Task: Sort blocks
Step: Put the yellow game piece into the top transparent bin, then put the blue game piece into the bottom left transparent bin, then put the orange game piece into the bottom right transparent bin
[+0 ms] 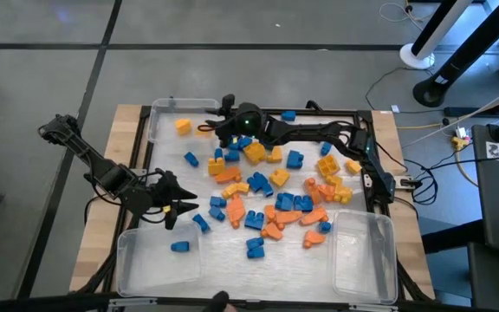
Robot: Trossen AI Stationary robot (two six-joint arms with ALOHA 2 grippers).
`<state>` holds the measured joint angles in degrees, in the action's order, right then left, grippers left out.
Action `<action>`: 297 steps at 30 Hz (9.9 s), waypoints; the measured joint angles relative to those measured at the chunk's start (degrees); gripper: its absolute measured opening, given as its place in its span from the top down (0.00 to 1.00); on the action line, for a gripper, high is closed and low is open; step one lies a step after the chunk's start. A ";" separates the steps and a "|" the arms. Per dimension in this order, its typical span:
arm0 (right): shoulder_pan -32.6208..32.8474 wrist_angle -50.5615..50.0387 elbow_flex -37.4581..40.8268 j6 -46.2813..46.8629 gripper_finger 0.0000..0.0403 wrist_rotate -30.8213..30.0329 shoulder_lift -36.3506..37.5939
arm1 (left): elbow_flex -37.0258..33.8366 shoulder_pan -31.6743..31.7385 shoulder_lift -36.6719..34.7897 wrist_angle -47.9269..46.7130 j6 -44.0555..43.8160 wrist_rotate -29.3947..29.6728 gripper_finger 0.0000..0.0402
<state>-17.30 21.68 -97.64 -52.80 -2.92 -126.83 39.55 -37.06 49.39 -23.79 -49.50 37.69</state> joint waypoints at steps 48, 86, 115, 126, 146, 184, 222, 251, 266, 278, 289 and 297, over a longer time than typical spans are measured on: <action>15.85 -65.63 9.77 11.70 0.60 3.58 44.20 | -0.02 30.90 7.03 -12.80 32.34 -42.32 0.60; 27.80 -61.56 25.10 21.49 0.60 -2.98 48.05 | -0.26 24.04 21.53 -7.62 37.81 -43.63 0.60; 27.80 -61.57 25.10 21.46 0.60 -2.95 48.05 | -1.13 23.87 21.35 -7.13 37.46 -44.61 0.60; 27.80 -61.58 25.10 21.44 0.60 -4.03 48.03 | -1.62 20.92 21.35 -6.76 37.94 -44.63 0.60; 27.80 -61.56 25.10 21.44 0.60 -4.15 48.02 | -1.64 19.76 21.31 -4.52 42.59 -47.04 0.60; 27.80 -61.63 25.10 21.00 0.60 -4.18 48.00 | -1.53 17.99 27.85 -1.76 46.44 -47.10 0.74; 27.80 -62.26 25.10 21.00 0.60 -4.00 47.92 | 9.75 18.02 5.24 0.96 21.08 -49.01 0.74; 27.80 -62.00 25.10 31.72 0.60 -4.02 47.83 | 9.68 -6.47 12.74 -10.70 -34.38 -50.57 0.60; 30.86 -60.74 25.10 34.97 0.60 -4.07 40.42 | 9.70 -6.11 9.62 -4.45 -19.20 -43.51 0.55; 33.46 -56.20 25.10 37.68 0.60 -4.02 29.43 | 9.70 -3.25 2.22 -4.02 9.71 -25.40 0.55; 33.44 -55.85 25.10 43.78 0.60 -4.00 25.41 | 9.70 -2.51 1.95 -4.13 24.82 -14.90 0.55; 33.44 -55.93 25.13 48.18 0.60 -2.48 24.50 | 9.70 -2.54 1.95 -4.37 25.64 -14.55 0.55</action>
<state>16.14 -34.24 -72.51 -4.62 -5.39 -102.33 49.25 -39.59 51.33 -28.16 -23.86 23.14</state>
